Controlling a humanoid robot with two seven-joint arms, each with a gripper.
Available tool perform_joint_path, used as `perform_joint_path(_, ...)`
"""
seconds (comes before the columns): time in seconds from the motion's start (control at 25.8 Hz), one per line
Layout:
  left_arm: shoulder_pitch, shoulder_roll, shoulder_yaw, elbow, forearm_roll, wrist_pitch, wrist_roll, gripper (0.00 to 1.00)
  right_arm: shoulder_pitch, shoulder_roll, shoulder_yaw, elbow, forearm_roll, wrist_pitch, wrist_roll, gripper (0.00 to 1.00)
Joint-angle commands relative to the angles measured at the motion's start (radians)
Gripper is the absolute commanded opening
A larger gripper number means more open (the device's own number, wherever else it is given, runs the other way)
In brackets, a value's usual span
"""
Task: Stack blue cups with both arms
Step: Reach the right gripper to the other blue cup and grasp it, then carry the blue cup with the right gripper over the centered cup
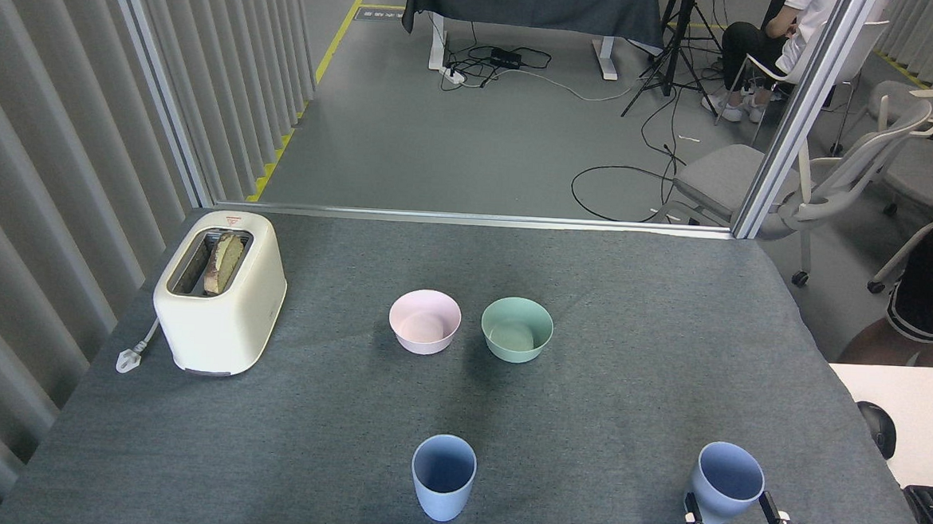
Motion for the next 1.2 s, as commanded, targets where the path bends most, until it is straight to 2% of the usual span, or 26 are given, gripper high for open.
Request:
perform_joint_path(0.0,0.000,0.000,0.000,0.000,0.000,0.000,0.001,1.00,-0.036,-0.001,0.000,0.025,-0.001,0.000,0.000,1.00)
perform_joint_path(0.46,0.000,0.000,0.000,0.002,0.001,0.001,0.001,1.00,-0.091,0.004,0.000,0.091,0.001,0.007,0.000,0.99)
perform_joint_path(0.58,0.000,0.000,-0.001,0.003,0.001,0.001,0.001,1.00,-0.093,0.006,0.000,0.094,0.001,0.008,-0.004,0.92)
perform_joint_path(0.81,0.002,0.000,-0.001,0.005,0.001,0.001,0.001,1.00,-0.094,0.007,-0.001,0.090,0.001,0.008,-0.012,0.71)
perform_joint_path(0.89,0.002,0.000,-0.001,0.005,0.001,0.003,0.001,1.00,-0.094,0.012,-0.001,0.073,-0.001,0.008,-0.011,0.70)
perform_joint_path(1.01,0.002,0.000,-0.001,0.003,0.001,0.003,0.001,1.00,-0.113,0.035,0.009,0.036,0.004,0.011,-0.001,0.69)
perform_joint_path(1.16,0.000,-0.003,-0.003,0.002,0.001,0.004,0.001,1.00,-0.226,0.119,0.109,0.028,0.035,0.056,0.054,0.69)
